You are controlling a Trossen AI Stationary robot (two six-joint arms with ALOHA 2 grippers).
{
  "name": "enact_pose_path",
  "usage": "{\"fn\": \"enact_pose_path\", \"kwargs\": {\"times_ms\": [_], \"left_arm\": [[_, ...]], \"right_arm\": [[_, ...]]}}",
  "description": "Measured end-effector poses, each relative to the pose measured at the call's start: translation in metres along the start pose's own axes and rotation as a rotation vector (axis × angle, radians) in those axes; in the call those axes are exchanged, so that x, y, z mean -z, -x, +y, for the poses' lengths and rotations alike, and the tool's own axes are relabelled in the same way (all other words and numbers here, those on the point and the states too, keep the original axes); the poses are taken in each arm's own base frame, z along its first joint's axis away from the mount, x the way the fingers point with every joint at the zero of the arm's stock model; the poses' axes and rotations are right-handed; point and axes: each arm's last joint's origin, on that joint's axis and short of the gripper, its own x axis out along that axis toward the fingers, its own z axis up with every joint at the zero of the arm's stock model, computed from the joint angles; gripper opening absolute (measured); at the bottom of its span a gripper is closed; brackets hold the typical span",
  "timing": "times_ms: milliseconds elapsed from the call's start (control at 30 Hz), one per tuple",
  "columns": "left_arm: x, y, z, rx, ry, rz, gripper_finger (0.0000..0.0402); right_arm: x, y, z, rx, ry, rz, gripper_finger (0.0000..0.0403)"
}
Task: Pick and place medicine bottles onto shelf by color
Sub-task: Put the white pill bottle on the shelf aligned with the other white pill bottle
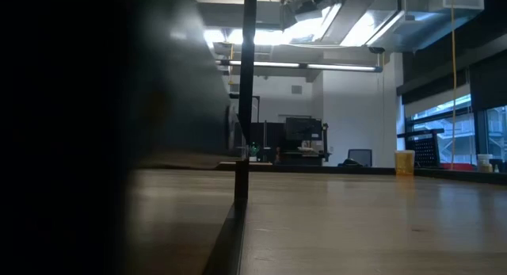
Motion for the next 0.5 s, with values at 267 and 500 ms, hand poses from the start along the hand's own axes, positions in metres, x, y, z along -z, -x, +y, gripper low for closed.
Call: {"fn": "enact_pose_path", "kwargs": {"times_ms": [267,500], "left_arm": [[0.002,0.000,-0.014,0.077,-0.035,-0.058,0.0174],[0.005,-0.010,-0.024,0.043,-0.068,-0.032,0.0174]], "right_arm": [[0.000,0.000,0.000,0.000,0.000,0.000,0.0257],[0.000,0.000,0.000,0.000,0.000,-0.001,0.0257]]}}
